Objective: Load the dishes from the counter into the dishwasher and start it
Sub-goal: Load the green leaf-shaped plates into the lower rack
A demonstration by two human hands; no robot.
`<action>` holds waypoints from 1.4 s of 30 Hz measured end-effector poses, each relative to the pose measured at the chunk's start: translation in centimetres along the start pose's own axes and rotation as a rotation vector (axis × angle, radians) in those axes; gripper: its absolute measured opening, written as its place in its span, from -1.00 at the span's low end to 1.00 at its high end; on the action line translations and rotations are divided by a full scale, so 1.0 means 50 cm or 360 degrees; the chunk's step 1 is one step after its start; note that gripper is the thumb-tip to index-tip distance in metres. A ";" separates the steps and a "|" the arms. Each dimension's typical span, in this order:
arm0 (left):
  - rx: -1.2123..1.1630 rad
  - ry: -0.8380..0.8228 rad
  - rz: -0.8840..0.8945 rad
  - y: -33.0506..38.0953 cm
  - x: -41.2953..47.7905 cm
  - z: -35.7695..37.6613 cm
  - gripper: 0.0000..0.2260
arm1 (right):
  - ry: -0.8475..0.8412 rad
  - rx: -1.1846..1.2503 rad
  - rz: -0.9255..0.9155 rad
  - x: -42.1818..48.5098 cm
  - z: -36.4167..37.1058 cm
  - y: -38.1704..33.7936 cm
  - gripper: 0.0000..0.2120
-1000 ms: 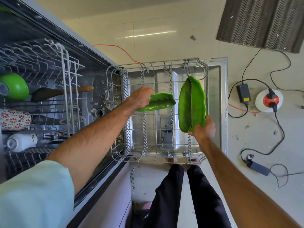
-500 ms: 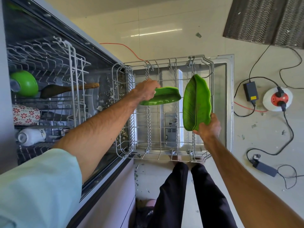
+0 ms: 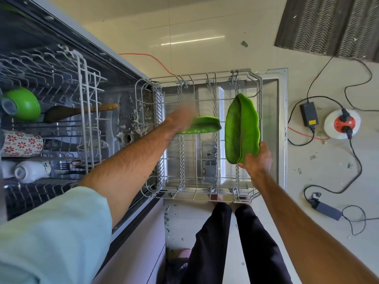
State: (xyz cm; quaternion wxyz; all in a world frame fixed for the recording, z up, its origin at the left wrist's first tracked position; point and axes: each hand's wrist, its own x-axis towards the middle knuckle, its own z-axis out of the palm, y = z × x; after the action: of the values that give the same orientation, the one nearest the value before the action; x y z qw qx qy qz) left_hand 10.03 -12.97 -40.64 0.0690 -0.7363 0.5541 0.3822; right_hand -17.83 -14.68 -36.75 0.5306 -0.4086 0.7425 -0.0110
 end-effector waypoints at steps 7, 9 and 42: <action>0.0083 -0.0057 0.0010 0.029 0.007 0.023 -0.77 | -0.0012 -0.0020 0.0011 0.008 0.000 0.004 -0.43; 0.0099 -0.0057 -0.0001 0.027 0.007 0.031 -0.78 | 0.0001 -0.0024 -0.0014 0.012 0.002 0.005 -0.44; -0.0133 0.0255 -0.0477 -0.036 -0.171 0.181 -0.33 | -0.0443 -0.1482 -0.1262 0.109 0.180 -0.244 -0.46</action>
State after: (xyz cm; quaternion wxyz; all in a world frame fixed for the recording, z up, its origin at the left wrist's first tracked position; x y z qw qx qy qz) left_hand 6.38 -1.03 -42.06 0.0502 -0.8410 0.4255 0.3303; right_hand -3.96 -22.41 -39.44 0.3443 -0.8390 0.3852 0.1710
